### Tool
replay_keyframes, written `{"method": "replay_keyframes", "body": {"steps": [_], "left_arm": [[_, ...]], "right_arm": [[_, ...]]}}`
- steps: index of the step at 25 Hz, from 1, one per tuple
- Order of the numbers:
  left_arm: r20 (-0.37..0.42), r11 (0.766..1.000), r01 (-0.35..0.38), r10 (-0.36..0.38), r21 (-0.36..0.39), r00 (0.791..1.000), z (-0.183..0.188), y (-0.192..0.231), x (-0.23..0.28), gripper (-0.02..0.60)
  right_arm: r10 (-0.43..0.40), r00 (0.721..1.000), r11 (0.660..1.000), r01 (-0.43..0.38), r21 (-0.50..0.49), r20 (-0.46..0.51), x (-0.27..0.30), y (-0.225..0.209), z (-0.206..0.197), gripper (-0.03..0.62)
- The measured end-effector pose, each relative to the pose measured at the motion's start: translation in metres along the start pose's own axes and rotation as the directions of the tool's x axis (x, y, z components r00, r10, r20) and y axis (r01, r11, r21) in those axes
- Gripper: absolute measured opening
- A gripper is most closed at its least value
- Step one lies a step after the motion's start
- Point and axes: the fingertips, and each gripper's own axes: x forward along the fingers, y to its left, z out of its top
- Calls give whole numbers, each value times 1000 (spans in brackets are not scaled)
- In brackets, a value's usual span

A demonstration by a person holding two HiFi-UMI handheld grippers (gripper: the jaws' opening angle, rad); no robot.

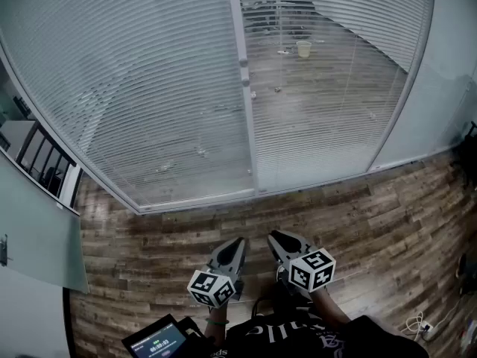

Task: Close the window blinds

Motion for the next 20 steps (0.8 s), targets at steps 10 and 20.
{"method": "replay_keyframes", "body": {"steps": [10, 20], "left_arm": [[87, 997, -65, 62, 31, 994, 56, 18, 146, 5], [55, 987, -112, 106, 119, 993, 74, 61, 207, 6]], "right_arm": [[101, 995, 990, -101, -98, 0, 59, -113, 102, 28], [143, 989, 990, -144, -5, -46, 107, -168, 105, 25]]}}
